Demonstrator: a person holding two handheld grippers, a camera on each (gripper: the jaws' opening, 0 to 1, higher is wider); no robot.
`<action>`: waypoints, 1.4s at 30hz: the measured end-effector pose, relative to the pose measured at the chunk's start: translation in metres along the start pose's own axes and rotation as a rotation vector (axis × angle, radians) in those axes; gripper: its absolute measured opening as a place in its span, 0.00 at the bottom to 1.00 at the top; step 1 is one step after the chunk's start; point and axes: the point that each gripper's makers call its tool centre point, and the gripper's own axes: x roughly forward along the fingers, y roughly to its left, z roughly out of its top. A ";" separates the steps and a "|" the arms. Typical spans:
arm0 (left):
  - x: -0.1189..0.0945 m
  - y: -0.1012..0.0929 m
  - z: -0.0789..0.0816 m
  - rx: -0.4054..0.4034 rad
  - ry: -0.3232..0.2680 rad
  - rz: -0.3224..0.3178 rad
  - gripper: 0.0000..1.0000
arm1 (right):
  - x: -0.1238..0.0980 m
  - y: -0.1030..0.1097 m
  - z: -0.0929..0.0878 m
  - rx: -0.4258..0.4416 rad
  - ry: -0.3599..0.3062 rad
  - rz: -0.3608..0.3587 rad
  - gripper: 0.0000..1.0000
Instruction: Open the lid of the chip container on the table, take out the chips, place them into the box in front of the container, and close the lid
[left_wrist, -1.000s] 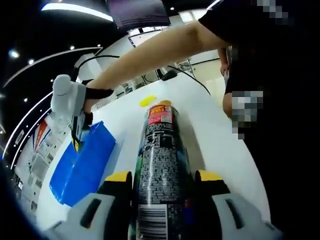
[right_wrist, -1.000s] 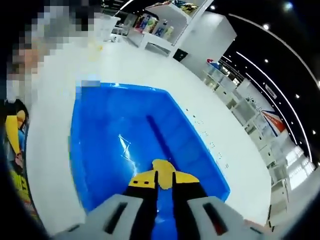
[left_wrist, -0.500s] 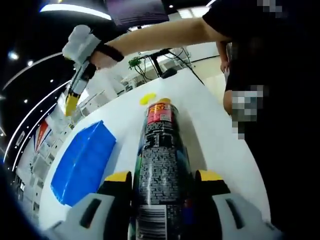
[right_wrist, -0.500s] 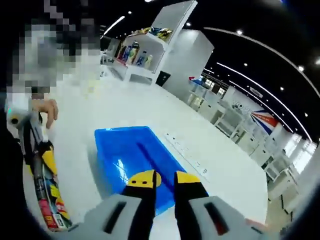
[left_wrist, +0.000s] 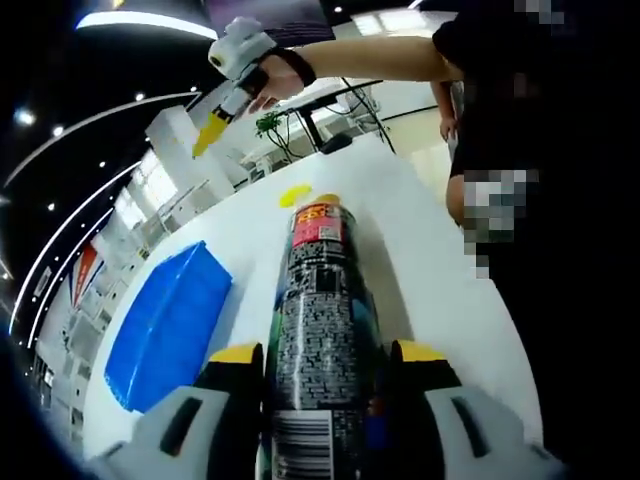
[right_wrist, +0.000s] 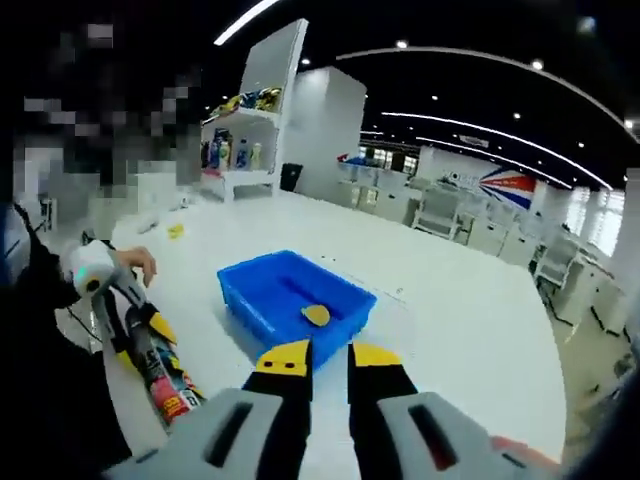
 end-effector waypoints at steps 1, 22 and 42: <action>0.000 0.000 0.000 0.000 0.001 0.000 0.52 | -0.003 0.002 -0.004 0.042 -0.005 0.014 0.14; -0.001 0.001 0.000 -0.005 -0.011 -0.004 0.52 | -0.022 0.065 -0.138 0.426 0.250 0.201 0.13; 0.000 0.001 -0.001 -0.005 -0.010 -0.007 0.52 | -0.019 0.084 -0.147 0.615 0.316 0.273 0.01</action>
